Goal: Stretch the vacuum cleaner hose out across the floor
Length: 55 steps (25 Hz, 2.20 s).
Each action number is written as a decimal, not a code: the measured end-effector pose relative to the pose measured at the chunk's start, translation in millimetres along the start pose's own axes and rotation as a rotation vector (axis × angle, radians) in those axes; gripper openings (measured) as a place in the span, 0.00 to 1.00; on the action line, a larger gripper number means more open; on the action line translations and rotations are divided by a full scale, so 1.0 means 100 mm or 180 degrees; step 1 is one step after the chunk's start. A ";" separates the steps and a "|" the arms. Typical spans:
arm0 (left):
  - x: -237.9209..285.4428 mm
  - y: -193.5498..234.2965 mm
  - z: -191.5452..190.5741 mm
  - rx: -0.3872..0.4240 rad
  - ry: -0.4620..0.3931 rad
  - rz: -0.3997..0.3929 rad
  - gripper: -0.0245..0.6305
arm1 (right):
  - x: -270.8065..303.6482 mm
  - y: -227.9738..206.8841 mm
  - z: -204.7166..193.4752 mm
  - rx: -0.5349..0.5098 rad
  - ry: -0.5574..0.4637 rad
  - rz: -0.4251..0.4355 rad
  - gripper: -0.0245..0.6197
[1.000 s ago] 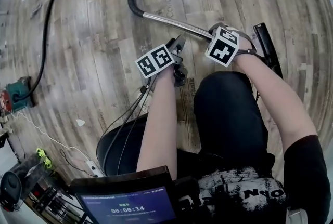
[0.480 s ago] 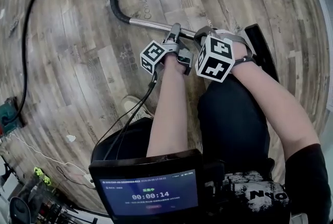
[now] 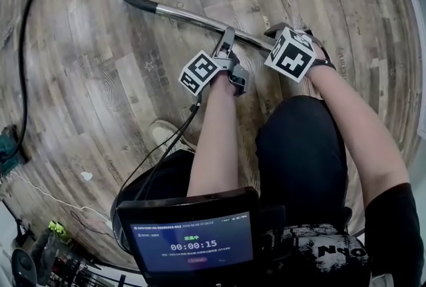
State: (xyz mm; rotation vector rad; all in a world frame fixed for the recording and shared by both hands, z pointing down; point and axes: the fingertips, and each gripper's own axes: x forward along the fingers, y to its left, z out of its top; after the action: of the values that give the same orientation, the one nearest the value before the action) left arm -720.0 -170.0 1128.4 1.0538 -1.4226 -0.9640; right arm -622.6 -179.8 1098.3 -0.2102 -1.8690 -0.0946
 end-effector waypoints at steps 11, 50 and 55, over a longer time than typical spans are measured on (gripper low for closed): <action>0.01 -0.20 -0.10 -0.0069 -0.0024 -0.0234 0.27 | 0.53 -0.02 -0.21 0.0035 0.0381 0.0116 0.32; -0.33 -0.76 0.97 0.0016 -0.0735 -0.0005 0.13 | -0.02 0.59 0.02 -0.0760 0.0347 0.0255 0.23; -0.74 -1.45 0.95 -0.0103 -0.0653 0.0125 0.11 | -0.79 0.87 0.22 -0.0720 0.0357 0.0398 0.23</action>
State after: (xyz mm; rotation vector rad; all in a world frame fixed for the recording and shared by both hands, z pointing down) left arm -797.7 -138.7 959.4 0.9202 -1.5833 -1.0877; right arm -603.2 -98.8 1013.4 -0.4679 -1.7276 -0.2278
